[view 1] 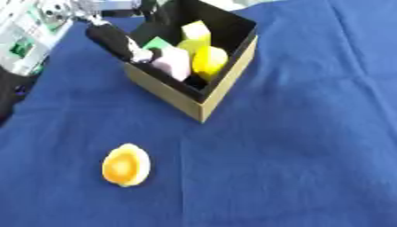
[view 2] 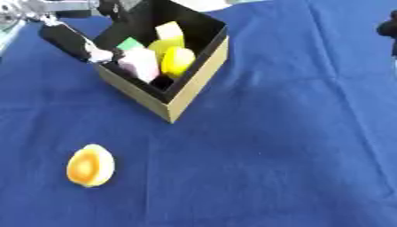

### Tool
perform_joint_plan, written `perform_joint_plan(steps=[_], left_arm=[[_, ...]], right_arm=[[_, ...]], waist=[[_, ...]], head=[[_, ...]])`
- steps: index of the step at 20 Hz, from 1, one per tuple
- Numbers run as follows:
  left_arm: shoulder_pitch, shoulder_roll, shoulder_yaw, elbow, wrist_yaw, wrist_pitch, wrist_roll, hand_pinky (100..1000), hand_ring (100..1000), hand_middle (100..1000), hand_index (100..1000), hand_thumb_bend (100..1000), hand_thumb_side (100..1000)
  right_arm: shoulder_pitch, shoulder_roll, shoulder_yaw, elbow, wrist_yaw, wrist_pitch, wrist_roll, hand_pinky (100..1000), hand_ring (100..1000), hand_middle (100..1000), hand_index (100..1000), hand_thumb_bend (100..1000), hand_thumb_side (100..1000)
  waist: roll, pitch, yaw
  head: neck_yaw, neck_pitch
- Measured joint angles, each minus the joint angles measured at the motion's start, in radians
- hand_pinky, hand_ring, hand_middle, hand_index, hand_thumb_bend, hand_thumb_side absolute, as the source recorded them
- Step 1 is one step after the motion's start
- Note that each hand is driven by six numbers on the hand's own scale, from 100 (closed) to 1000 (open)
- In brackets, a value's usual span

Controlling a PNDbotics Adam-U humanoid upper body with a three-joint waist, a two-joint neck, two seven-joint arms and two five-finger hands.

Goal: Pick up objects on the table and place them in the box.

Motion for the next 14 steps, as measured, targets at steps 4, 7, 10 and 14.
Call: perform_joint_plan(steps=[4, 7, 10, 14], left_arm=[[0.058, 0.085, -0.012, -0.168, 0.046, 0.088, 0.04, 864, 813, 772, 865, 284, 462], [0.129, 0.164, -0.027, -0.303, 0.117, 0.15, 0.044, 865, 818, 778, 868, 286, 484], [0.194, 0.237, -0.042, -0.449, 0.189, 0.21, 0.023, 867, 825, 794, 877, 290, 489], [0.251, 0.284, -0.061, -0.529, 0.237, 0.247, 0.012, 875, 844, 830, 897, 302, 498]], right_arm=[[0.004, 0.001, -0.003, 0.0, 0.0, 0.001, -0.002, 835, 739, 653, 774, 100, 668], [0.01, 0.001, -0.007, 0.0, 0.0, 0.002, -0.006, 835, 739, 653, 774, 100, 667], [0.01, 0.003, -0.012, 0.0, 0.0, 0.002, -0.009, 835, 738, 653, 774, 100, 667], [0.01, 0.012, -0.012, 0.0, -0.002, 0.003, -0.01, 835, 738, 653, 774, 100, 667]], waist=[[-0.008, -0.011, 0.011], [-0.011, -0.011, 0.02], [-0.013, -0.015, 0.026], [-0.021, -0.021, 0.031]], head=[[-0.022, 0.011], [-0.035, 0.02], [-0.042, 0.025], [-0.049, 0.029]])
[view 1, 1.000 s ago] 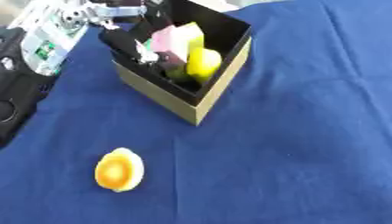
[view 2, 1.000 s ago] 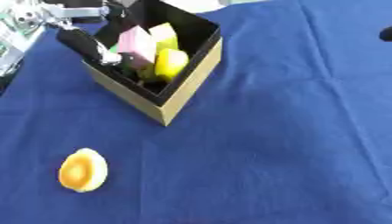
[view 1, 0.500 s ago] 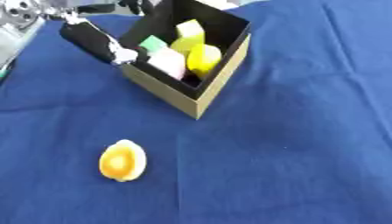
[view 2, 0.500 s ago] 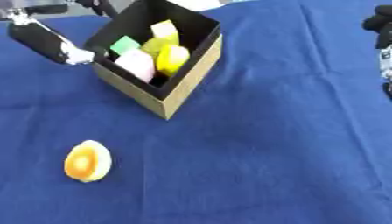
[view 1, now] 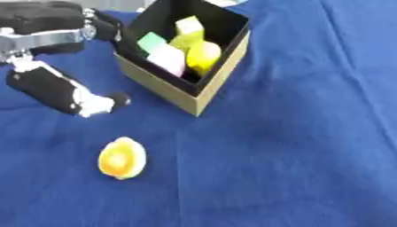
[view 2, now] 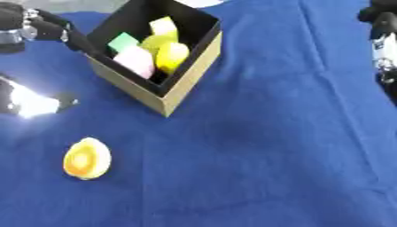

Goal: Pick up objects on the table and place them in the box.

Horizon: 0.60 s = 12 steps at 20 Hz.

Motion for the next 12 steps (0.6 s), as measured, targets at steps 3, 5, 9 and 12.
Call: perform_joint_plan(steps=[3, 5, 9, 12], left_arm=[[0.04, 0.01, -0.014, -0.011, 0.0, 0.014, 0.0, 878, 851, 844, 909, 308, 501], [0.061, 0.012, -0.021, -0.011, -0.012, 0.025, -0.001, 880, 853, 848, 910, 311, 497], [0.084, 0.008, -0.038, -0.011, -0.047, 0.051, -0.013, 875, 842, 832, 898, 306, 494], [0.088, -0.008, -0.052, -0.011, -0.062, 0.076, -0.024, 866, 829, 815, 883, 302, 504]], right_arm=[[0.0, 0.007, 0.0, 0.0, -0.002, 0.001, 0.0, 835, 738, 653, 774, 100, 667], [-0.001, 0.009, 0.0, 0.0, -0.007, 0.002, 0.001, 836, 738, 653, 774, 100, 667], [-0.001, 0.017, -0.001, 0.0, -0.015, 0.003, 0.003, 838, 738, 653, 774, 100, 667], [-0.001, 0.021, -0.004, 0.0, -0.018, 0.004, 0.003, 838, 738, 653, 773, 100, 668]], waist=[[-0.008, -0.004, 0.007], [-0.011, -0.007, 0.008], [-0.016, -0.009, 0.009], [-0.016, -0.011, 0.008]], head=[[-0.001, 0.002], [-0.002, 0.002], [-0.004, 0.002], [-0.004, 0.002]])
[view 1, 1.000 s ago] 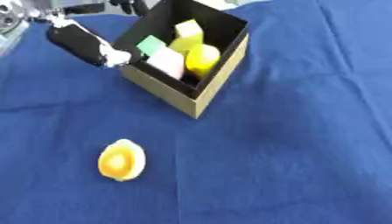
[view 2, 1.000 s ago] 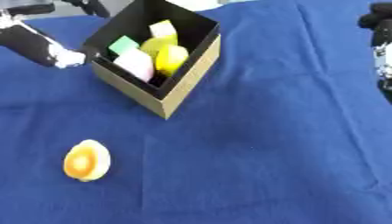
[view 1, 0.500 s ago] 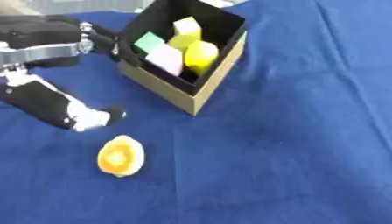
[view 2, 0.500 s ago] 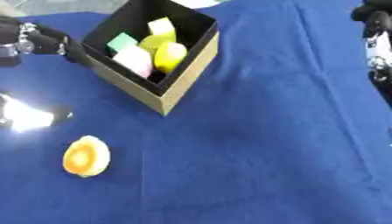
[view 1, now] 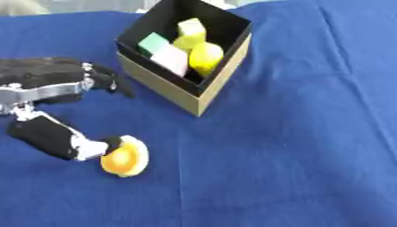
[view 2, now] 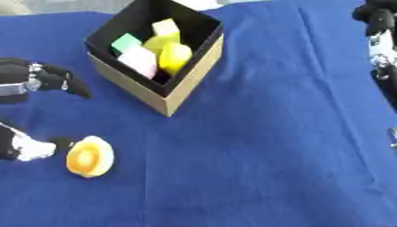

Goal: Pick up objects on the table and place them in the box.

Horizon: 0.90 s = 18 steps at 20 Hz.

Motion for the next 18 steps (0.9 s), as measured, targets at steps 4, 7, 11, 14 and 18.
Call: perform_joint_plan(steps=[4, 7, 11, 14, 18], left_arm=[[0.019, -0.024, -0.016, 0.0, -0.01, 0.047, -0.014, 869, 839, 826, 884, 310, 504], [0.036, -0.045, -0.031, 0.013, -0.029, 0.077, -0.036, 870, 841, 829, 888, 307, 486], [0.044, -0.076, -0.052, 0.066, -0.061, 0.075, -0.057, 870, 839, 828, 886, 307, 458], [0.051, -0.093, -0.065, 0.108, -0.085, 0.056, -0.072, 866, 833, 817, 879, 288, 411], [0.054, -0.113, -0.072, 0.157, -0.123, 0.023, -0.085, 862, 827, 807, 872, 252, 349]], right_arm=[[0.0, 0.008, -0.002, 0.0, -0.002, 0.001, -0.001, 838, 737, 652, 773, 100, 670], [-0.002, 0.015, -0.002, 0.0, -0.008, 0.002, -0.001, 839, 737, 652, 773, 100, 670], [-0.008, 0.023, -0.002, 0.0, -0.01, 0.003, 0.0, 839, 737, 651, 773, 100, 671], [-0.01, 0.024, -0.002, 0.0, -0.01, 0.003, 0.0, 839, 739, 651, 772, 100, 672], [-0.012, 0.033, -0.002, 0.0, -0.013, 0.004, 0.001, 840, 740, 651, 772, 100, 673]], waist=[[-0.002, 0.0, -0.002], [-0.005, 0.002, -0.004], [-0.006, 0.01, -0.007], [-0.011, 0.014, -0.009], [-0.013, 0.018, -0.01]], head=[[0.002, 0.0], [0.005, 0.0], [0.008, 0.0], [0.009, 0.0], [0.009, 0.0]])
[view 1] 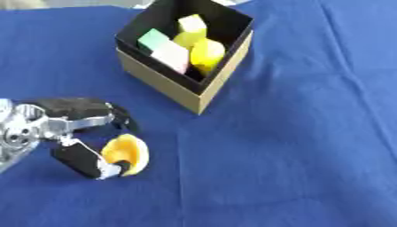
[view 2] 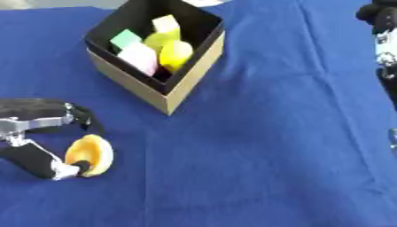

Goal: Pick up objects on the table and place them in the box.

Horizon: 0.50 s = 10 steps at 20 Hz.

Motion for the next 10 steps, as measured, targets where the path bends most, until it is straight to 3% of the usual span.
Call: perform_joint_plan(steps=[4, 5, 10], left_arm=[[0.0, -0.018, -0.006, 0.038, -0.032, -0.034, -0.007, 862, 827, 807, 872, 252, 349], [0.0, -0.019, -0.006, 0.043, -0.037, -0.04, -0.008, 824, 771, 717, 796, 115, 299], [0.002, -0.026, -0.005, 0.034, -0.037, -0.056, 0.011, 792, 733, 651, 740, 100, 281]], right_arm=[[-0.006, 0.007, 0.0, 0.0, -0.003, 0.002, 0.002, 840, 740, 651, 772, 100, 673], [-0.006, 0.007, 0.0, 0.0, -0.004, 0.002, 0.002, 839, 739, 649, 771, 100, 675], [-0.006, 0.013, 0.0, 0.0, -0.004, 0.003, 0.001, 839, 739, 649, 771, 100, 675]], waist=[[-0.004, 0.003, 0.0], [-0.004, 0.003, 0.0], [-0.007, 0.005, 0.005]], head=[[0.0, 0.0], [0.0, 0.0], [0.0, 0.0]])
